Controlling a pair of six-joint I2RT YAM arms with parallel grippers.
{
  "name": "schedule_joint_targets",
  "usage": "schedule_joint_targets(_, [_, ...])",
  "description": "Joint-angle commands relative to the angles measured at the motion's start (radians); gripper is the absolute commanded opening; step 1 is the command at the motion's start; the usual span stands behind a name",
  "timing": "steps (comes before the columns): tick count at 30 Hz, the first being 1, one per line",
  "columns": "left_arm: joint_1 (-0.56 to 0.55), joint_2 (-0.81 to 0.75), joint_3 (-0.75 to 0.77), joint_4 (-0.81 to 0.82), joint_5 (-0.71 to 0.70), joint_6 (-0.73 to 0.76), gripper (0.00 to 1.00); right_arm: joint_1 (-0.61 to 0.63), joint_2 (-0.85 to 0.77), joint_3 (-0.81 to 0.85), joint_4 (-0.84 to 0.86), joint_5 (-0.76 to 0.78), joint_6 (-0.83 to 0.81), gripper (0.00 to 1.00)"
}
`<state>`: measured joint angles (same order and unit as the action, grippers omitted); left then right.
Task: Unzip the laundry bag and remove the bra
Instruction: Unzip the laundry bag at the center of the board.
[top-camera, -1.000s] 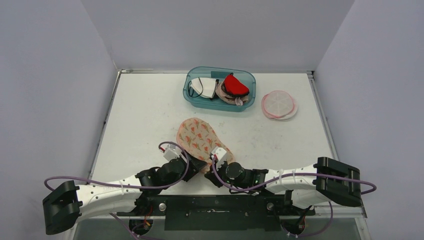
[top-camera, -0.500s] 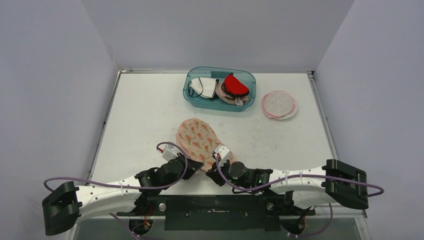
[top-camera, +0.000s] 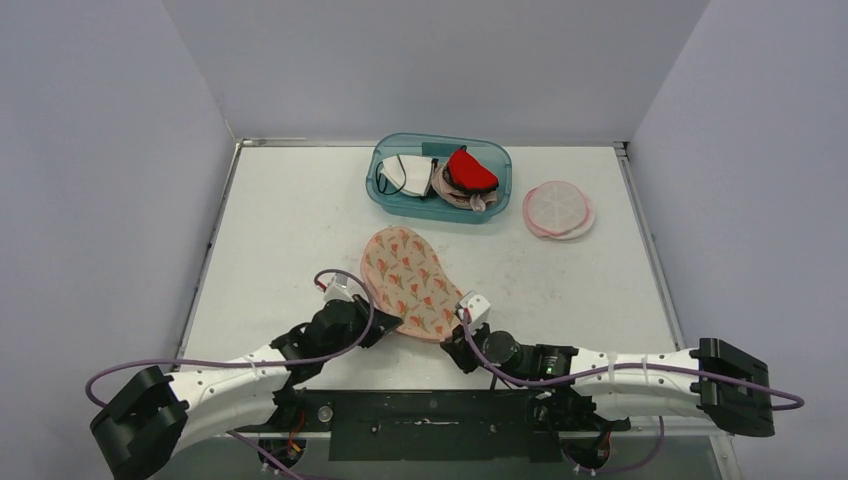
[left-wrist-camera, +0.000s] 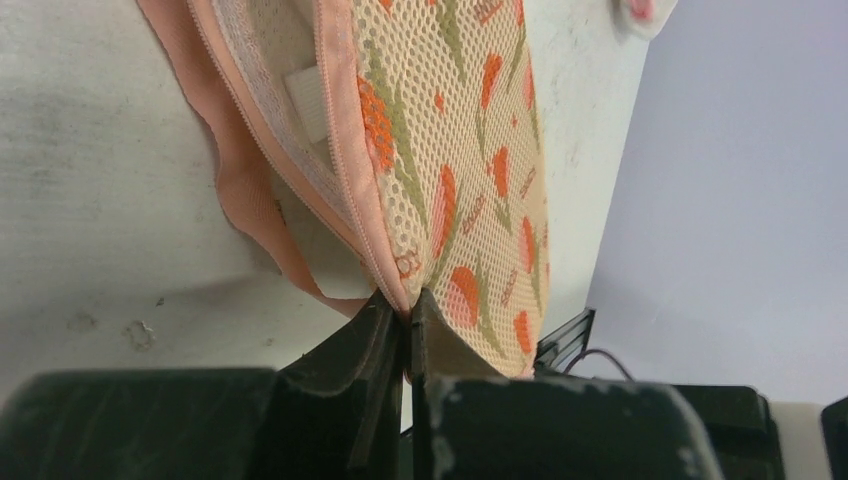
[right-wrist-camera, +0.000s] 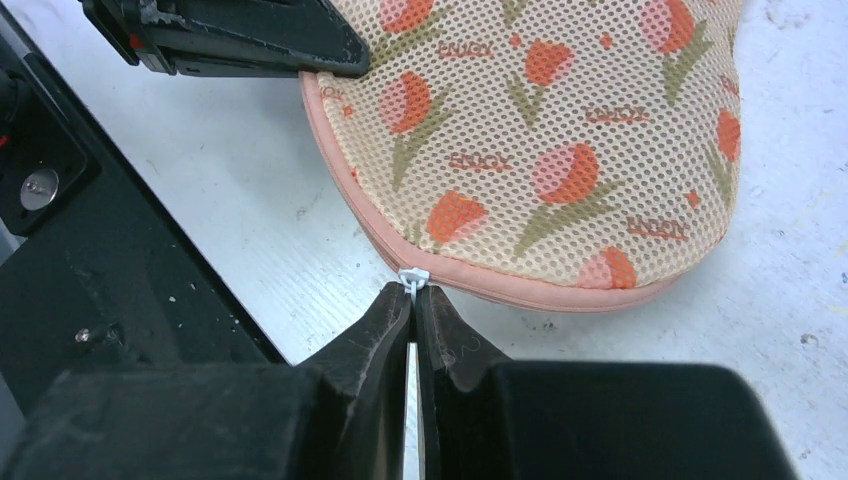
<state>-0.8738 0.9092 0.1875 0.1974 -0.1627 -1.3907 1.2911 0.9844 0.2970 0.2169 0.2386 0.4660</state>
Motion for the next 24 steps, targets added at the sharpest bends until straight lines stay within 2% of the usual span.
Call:
schedule_joint_targets(1, [0.066, 0.072, 0.045, 0.095, 0.101, 0.178, 0.00, 0.011, -0.057, -0.018, -0.045, 0.052, 0.028, 0.05])
schedule_joint_targets(5, [0.103, 0.183, 0.116, 0.115, 0.176, 0.261, 0.00, 0.013, -0.073, -0.030, -0.044, 0.045, 0.026, 0.05])
schedule_joint_targets(9, [0.128, 0.275, 0.161, 0.133, 0.213, 0.271, 0.00, 0.014, -0.059, -0.033, -0.028, 0.037, 0.033, 0.05])
schedule_joint_targets(10, [0.128, 0.276, 0.165, 0.133, 0.215, 0.267, 0.04, 0.014, -0.057, -0.033, -0.024, 0.036, 0.034, 0.05])
schedule_joint_targets(12, [0.128, 0.264, 0.166, 0.113, 0.218, 0.253, 0.24, 0.014, -0.054, -0.033, -0.012, 0.033, 0.036, 0.05])
schedule_joint_targets(16, [0.128, 0.176, 0.155, -0.003, 0.216, 0.232, 0.76, 0.014, -0.028, -0.025, 0.019, 0.016, 0.032, 0.05])
schedule_joint_targets(18, [0.121, 0.099, 0.138, -0.073, 0.213, 0.205, 0.95, 0.014, -0.005, -0.015, 0.041, 0.003, 0.026, 0.05])
schedule_joint_targets(19, [0.113, 0.052, 0.126, -0.109, 0.209, 0.186, 0.98, 0.014, 0.009, -0.008, 0.053, -0.004, 0.023, 0.05])
schedule_joint_targets(24, [0.014, -0.209, 0.096, -0.316, 0.106, 0.085, 0.96, 0.010, 0.102, 0.031, 0.131, -0.046, -0.005, 0.05])
